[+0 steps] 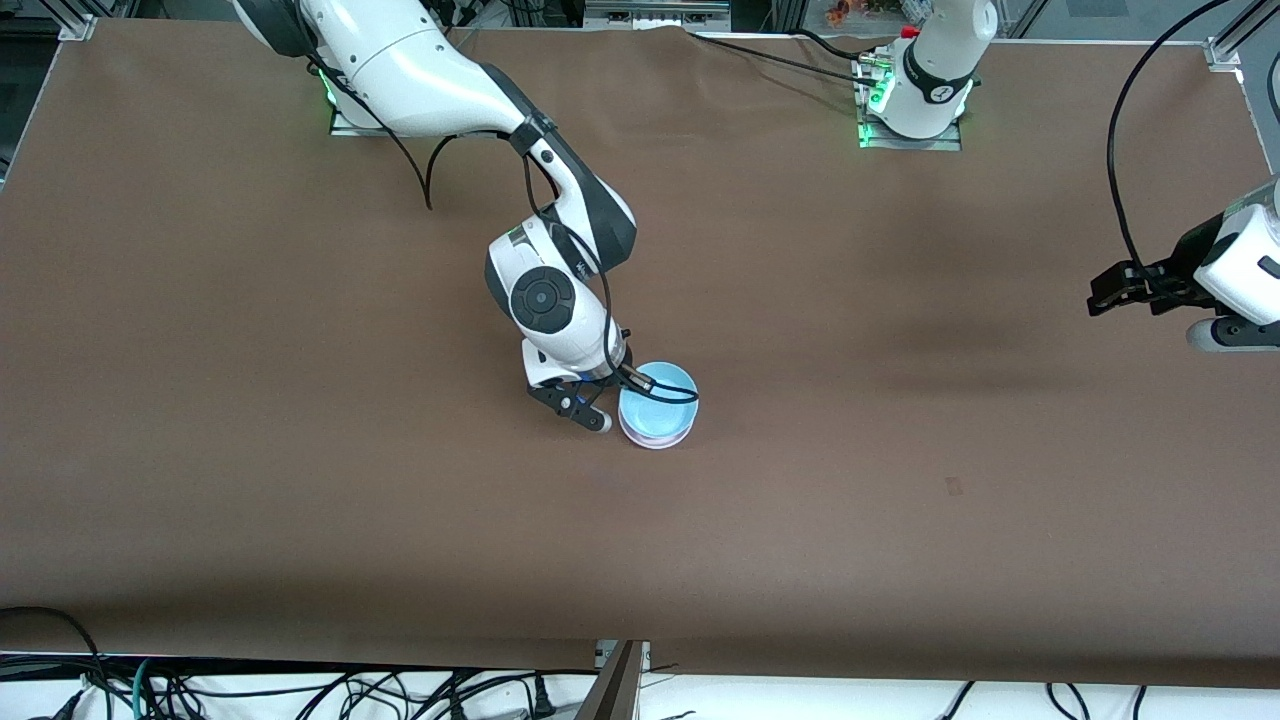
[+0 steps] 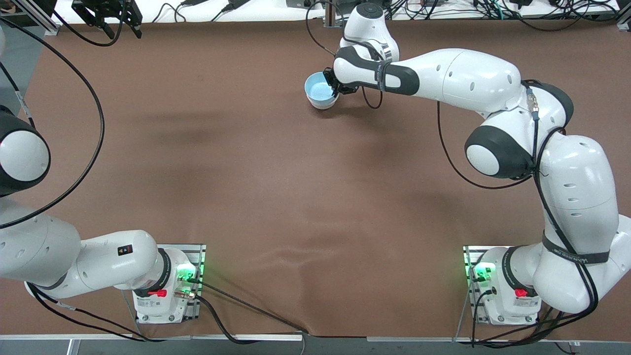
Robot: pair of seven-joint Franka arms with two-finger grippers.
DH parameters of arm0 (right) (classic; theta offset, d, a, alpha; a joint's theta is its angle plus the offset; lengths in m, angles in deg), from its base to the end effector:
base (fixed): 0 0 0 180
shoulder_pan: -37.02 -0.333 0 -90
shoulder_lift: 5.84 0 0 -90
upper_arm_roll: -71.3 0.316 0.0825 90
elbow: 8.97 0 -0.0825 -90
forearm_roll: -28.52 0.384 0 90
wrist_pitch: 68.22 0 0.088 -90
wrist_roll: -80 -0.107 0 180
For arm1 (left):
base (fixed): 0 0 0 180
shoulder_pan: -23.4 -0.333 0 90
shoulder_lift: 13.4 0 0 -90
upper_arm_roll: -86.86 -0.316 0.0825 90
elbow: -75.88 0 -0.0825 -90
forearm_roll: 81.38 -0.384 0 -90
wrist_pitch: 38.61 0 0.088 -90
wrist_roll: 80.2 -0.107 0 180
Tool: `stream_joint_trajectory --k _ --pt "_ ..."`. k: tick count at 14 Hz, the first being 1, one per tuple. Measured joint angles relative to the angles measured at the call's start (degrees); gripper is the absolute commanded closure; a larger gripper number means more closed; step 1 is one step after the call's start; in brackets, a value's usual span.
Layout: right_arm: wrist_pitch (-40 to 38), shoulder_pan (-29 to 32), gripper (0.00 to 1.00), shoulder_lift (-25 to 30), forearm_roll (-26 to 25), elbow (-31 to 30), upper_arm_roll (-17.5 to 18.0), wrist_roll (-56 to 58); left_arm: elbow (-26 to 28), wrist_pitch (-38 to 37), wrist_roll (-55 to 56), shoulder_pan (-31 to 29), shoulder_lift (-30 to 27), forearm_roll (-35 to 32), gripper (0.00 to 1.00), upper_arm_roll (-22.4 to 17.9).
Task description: Stack pink and blue bowls on white bowl
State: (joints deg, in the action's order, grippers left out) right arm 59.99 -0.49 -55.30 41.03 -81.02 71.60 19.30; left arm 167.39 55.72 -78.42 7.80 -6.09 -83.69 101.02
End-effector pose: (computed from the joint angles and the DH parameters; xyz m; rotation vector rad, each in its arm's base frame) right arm 0.6007 0.4729 0.2500 -2.8314 0.7637 0.0923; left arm 0.5922 0.0267 0.5471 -3.1292 -0.0820 0.1165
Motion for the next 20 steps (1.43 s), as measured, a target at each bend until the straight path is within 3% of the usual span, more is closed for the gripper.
stream_joint_trajectory --k 12,13,14,15,16,20 --pt "0.8 0.0 1.0 -0.4 0.0 0.0 -0.2 0.2 0.2 0.1 0.0 -0.2 0.2 0.0 0.21 0.0" --pt "0.8 0.0 0.9 -0.4 0.0 0.0 -0.2 0.2 0.2 0.1 0.0 -0.3 0.2 0.0 0.21 0.0" --pt "0.8 0.0 0.62 -0.4 0.0 0.0 -0.2 0.2 0.3 0.1 0.0 -0.3 0.2 0.0 0.21 0.0" --pt "0.8 0.0 0.26 -0.4 0.0 0.0 -0.2 0.2 0.3 0.1 0.0 -0.3 0.2 0.0 0.21 0.0" --pt "0.8 0.0 0.0 -0.4 0.0 0.0 -0.3 0.2 0.3 0.1 0.0 -0.3 0.2 0.0 0.21 0.0" --pt "1.1 0.2 0.0 -0.3 0.0 0.6 -0.6 0.2 0.4 0.1 0.0 -0.4 0.2 0.0 0.21 0.0"
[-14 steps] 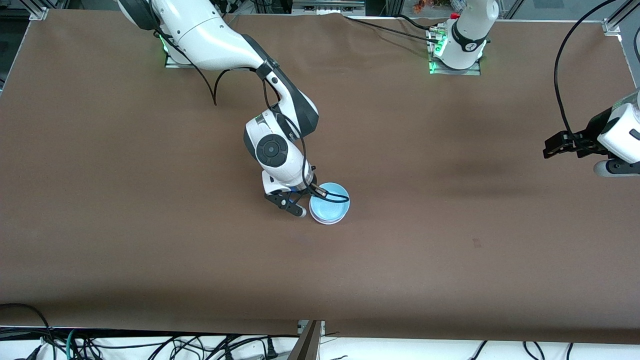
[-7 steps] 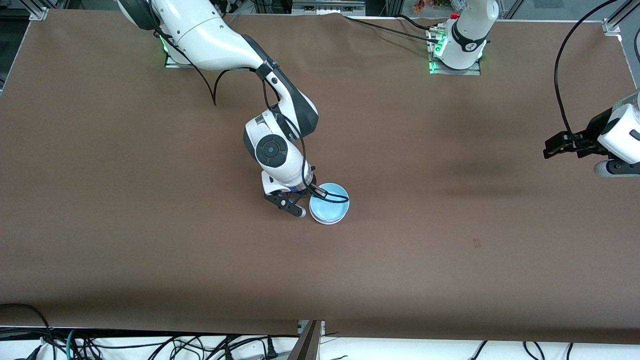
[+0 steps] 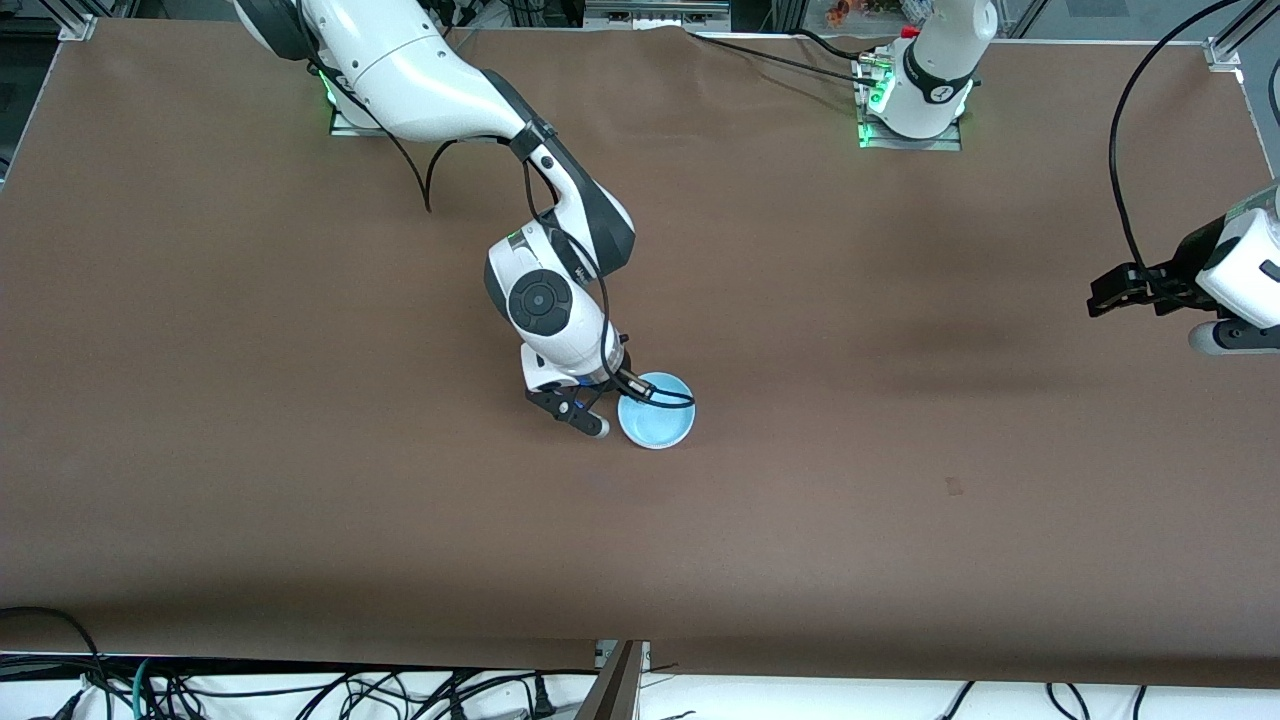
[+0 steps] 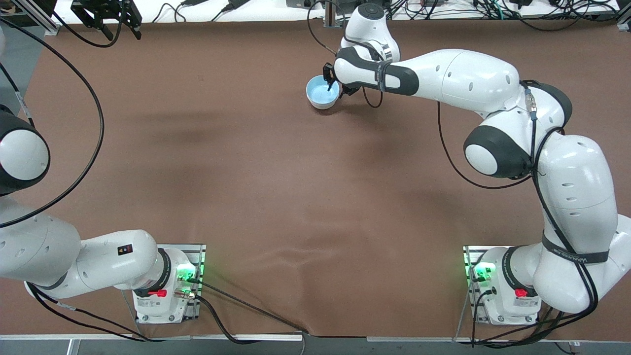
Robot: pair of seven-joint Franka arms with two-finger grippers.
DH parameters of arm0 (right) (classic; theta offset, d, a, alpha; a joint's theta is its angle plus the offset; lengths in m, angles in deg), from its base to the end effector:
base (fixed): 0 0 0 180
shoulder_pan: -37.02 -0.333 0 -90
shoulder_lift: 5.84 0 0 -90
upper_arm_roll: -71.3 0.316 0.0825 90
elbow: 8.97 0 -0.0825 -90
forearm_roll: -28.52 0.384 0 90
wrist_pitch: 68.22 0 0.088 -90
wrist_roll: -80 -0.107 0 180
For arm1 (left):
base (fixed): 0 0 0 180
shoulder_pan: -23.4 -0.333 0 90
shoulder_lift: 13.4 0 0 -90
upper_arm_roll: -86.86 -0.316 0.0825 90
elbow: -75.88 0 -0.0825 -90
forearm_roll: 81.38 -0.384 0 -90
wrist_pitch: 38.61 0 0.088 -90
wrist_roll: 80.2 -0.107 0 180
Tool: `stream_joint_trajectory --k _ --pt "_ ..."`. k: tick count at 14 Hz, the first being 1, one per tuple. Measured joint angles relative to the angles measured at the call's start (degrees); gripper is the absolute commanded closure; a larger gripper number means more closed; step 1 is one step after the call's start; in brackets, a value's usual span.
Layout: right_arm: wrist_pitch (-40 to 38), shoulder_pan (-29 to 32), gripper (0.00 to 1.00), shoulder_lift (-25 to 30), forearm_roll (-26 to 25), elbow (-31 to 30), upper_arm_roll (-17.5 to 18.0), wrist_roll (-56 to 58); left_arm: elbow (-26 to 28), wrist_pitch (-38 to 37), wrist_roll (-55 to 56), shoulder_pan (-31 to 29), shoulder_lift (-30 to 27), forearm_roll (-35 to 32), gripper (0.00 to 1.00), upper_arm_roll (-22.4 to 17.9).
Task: Stack pink and blue bowls on white bowl
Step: 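Open the right gripper and lift it off the blue bowl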
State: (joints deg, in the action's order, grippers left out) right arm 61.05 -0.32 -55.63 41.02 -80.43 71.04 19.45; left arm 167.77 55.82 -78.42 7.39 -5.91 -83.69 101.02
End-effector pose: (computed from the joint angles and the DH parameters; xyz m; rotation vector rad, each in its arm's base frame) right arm 0.6086 0.4685 0.2522 -2.8174 0.7712 0.0583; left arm 0.5922 0.0310 0.5423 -3.1295 -0.0928 0.1290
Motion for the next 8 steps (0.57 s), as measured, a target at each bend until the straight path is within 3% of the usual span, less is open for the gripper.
stream_joint_trajectory --k 3,5,8 --pt "-1.1 0.6 0.0 1.7 -0.4 0.8 -1.4 0.4 0.0 0.0 0.0 0.0 0.0 0.0 0.22 0.0" --pt "-3.7 1.7 0.0 4.9 -1.3 1.2 -4.5 4.5 0.1 0.0 0.0 0.0 0.0 0.0 0.22 0.0" --pt "-15.8 6.0 0.0 11.4 -1.3 1.1 -8.9 16.0 0.1 0.0 0.0 0.0 0.0 0.0 0.22 0.0"
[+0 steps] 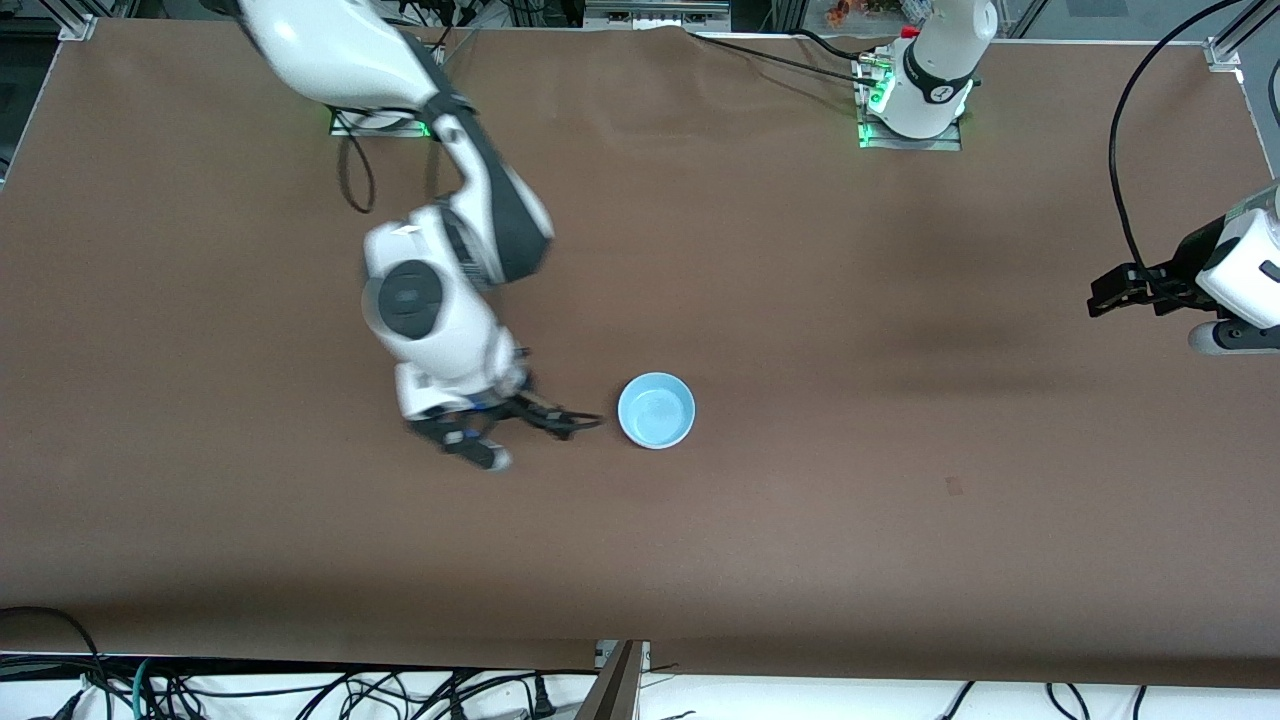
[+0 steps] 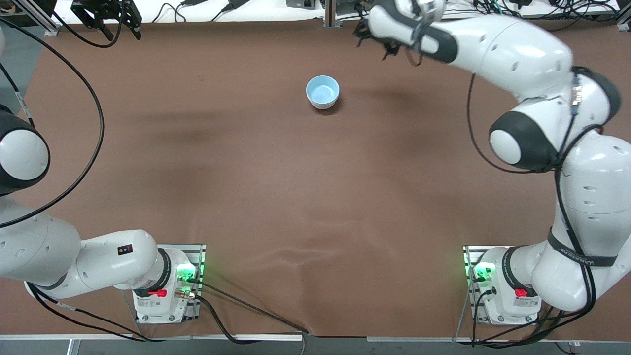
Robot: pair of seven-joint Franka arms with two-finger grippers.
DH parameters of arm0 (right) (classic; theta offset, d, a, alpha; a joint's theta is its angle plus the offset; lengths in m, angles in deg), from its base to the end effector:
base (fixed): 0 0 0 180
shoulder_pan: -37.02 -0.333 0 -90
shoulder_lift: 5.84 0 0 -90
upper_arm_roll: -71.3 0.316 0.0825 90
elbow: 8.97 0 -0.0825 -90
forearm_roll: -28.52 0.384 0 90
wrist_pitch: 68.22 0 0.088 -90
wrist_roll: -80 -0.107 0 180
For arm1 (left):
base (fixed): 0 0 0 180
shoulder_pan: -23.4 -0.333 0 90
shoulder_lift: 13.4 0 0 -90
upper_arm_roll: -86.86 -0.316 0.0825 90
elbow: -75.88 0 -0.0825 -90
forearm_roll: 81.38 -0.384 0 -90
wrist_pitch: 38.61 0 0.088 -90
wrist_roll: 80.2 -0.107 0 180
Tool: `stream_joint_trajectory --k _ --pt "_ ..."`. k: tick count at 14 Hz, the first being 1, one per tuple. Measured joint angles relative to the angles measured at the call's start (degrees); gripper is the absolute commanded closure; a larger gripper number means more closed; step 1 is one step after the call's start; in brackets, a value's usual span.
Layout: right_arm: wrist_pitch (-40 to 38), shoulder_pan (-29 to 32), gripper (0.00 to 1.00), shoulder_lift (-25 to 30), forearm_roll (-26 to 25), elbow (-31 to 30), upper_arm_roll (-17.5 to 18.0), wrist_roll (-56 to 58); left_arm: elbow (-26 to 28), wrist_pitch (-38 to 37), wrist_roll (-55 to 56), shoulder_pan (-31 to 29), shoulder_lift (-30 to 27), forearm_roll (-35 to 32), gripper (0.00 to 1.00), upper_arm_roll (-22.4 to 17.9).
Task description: Stack pink and blue bowls on white bowl
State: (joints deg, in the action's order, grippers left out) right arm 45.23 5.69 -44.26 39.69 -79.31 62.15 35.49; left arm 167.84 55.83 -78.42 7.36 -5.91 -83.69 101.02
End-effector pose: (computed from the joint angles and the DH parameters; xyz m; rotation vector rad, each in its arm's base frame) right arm 0.6750 0.3220 0.3888 -2.9546 0.6310 -0.0427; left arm 0.5921 0.0313 0.5418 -3.1295 -0.0936 0.1307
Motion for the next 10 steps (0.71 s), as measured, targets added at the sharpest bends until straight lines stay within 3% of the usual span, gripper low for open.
stream_joint_trajectory --k 4,7,10 --pt "-13.8 6.5 0.0 10.4 0.0 -3.0 -2.8 16.4 0.0 0.2 0.0 0.0 0.0 0.0 0.17 0.0" --pt "-17.8 7.6 0.0 22.1 -0.1 -12.7 -7.7 25.6 0.0 0.8 0.0 0.0 0.0 0.0 0.15 0.0" --pt "-18.3 7.7 0.0 33.9 -2.2 -24.0 -9.3 27.8 0.0 1.2 0.0 0.0 0.0 0.0 0.15 0.0"
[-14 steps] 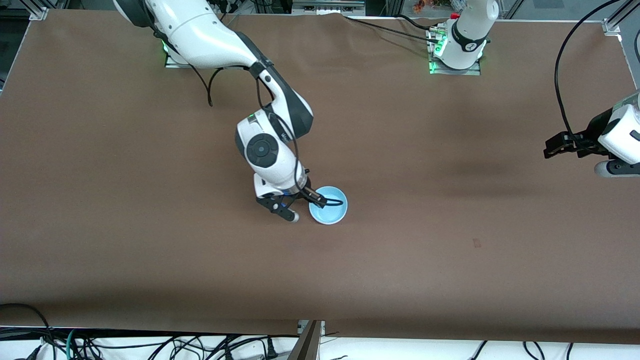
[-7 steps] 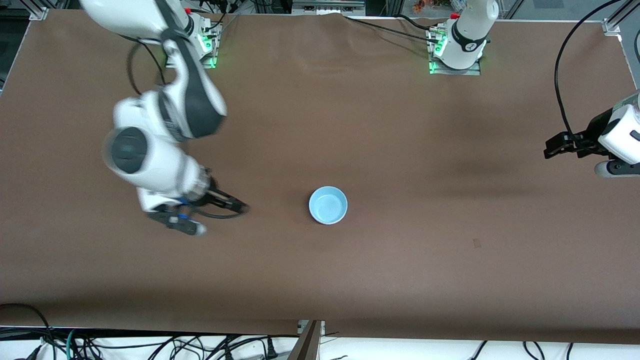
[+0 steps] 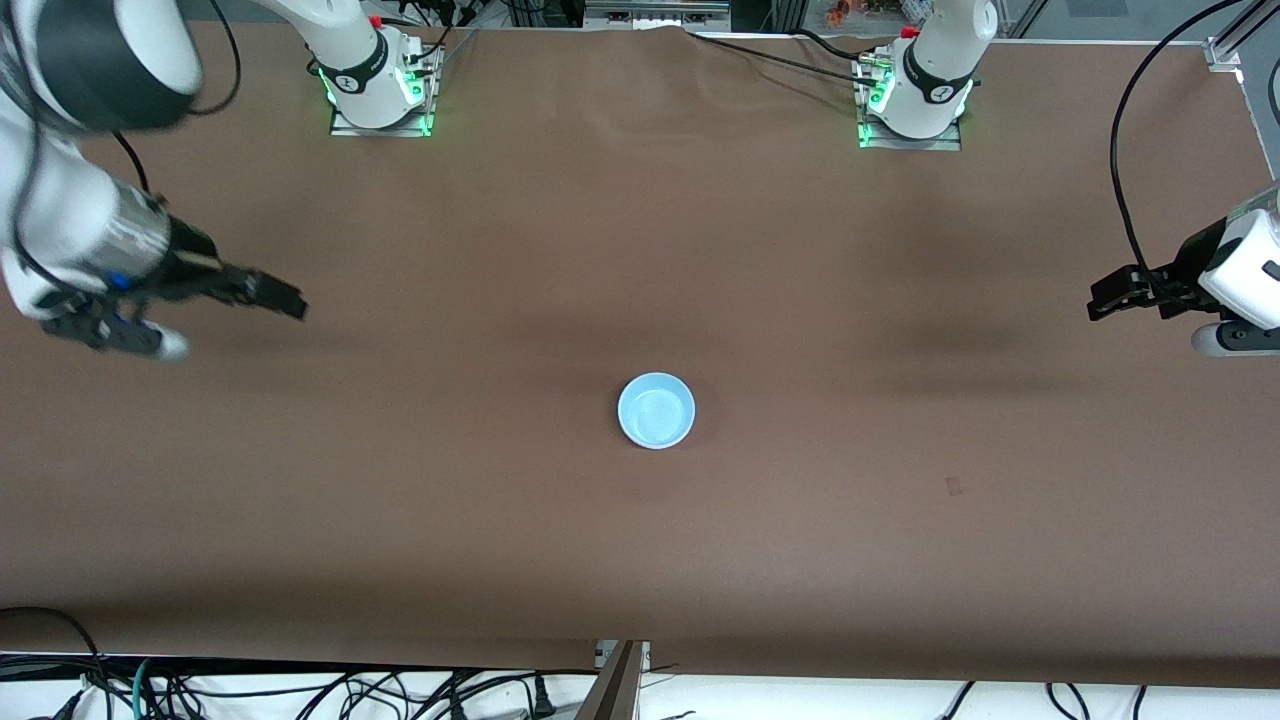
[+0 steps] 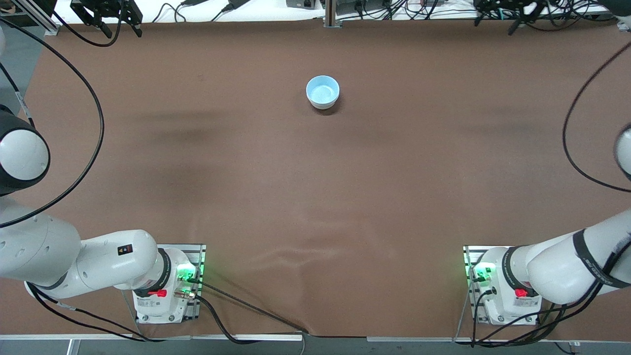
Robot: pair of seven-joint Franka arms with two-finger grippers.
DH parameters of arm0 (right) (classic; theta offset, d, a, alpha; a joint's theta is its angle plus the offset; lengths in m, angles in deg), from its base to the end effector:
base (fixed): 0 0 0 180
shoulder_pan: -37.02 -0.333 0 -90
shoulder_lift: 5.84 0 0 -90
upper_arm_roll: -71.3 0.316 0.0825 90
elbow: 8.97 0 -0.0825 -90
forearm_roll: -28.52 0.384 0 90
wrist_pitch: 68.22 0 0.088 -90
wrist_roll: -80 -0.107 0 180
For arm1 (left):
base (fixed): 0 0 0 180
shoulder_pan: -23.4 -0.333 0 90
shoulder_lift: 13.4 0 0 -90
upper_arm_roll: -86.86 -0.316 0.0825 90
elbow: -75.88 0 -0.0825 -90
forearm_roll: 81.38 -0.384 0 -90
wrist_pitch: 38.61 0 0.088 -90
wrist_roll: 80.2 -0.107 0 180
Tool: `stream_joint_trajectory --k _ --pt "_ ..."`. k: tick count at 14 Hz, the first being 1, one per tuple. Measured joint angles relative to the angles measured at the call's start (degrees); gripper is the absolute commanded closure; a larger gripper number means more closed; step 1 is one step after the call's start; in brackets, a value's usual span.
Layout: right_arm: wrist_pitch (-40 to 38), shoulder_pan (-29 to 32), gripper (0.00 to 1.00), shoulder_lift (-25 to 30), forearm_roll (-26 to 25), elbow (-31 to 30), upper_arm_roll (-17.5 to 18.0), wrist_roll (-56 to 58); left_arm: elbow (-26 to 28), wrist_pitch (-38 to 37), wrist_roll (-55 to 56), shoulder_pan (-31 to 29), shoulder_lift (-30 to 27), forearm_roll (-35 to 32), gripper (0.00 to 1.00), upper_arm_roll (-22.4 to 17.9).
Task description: Stack pink and blue bowls on white bowl
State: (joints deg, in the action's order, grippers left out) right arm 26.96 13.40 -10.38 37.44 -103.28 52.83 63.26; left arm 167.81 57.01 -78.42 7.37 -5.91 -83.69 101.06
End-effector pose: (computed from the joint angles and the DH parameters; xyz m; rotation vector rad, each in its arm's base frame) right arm 0.5754 0.0733 0.5546 -3.0048 0.3331 0.1259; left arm 0.5945 0.0309 0.5437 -3.1308 -0.0921 0.0976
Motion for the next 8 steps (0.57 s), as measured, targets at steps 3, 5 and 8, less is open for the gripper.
stream_joint_trajectory --k 3,5,8 --pt "0.4 -0.4 0.0 5.4 -3.3 -5.7 0.1 2.3 -0.1 0.1 0.1 0.0 0.0 0.1 0.15 0.0" --pt "1.0 -0.6 0.0 5.4 -4.2 -6.3 0.2 4.3 -0.2 0.1 0.1 0.0 -0.1 1.1 0.14 0.1" --pt "1.7 -0.7 0.0 4.3 -4.8 -5.5 0.3 5.6 -0.2 0.1 0.1 0.1 -0.2 1.5 0.0 0.2"
